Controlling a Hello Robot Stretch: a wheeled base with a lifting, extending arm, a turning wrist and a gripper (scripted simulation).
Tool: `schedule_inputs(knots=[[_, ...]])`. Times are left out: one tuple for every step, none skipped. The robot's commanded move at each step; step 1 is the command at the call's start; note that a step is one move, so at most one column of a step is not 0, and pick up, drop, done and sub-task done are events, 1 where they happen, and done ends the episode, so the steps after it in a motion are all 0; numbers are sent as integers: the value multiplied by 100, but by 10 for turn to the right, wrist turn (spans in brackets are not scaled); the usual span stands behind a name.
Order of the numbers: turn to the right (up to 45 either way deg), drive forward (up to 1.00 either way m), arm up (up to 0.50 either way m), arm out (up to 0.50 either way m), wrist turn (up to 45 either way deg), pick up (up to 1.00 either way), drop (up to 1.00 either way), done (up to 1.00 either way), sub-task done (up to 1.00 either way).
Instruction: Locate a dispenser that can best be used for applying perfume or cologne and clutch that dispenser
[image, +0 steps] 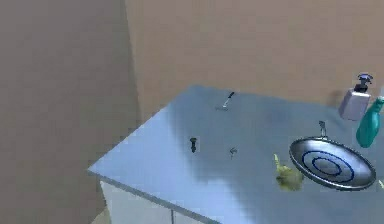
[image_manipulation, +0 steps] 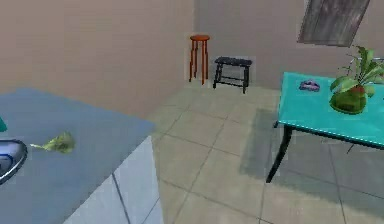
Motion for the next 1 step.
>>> schedule_inputs(knots=[[450,0,0,0,0,0,0,0,0]])
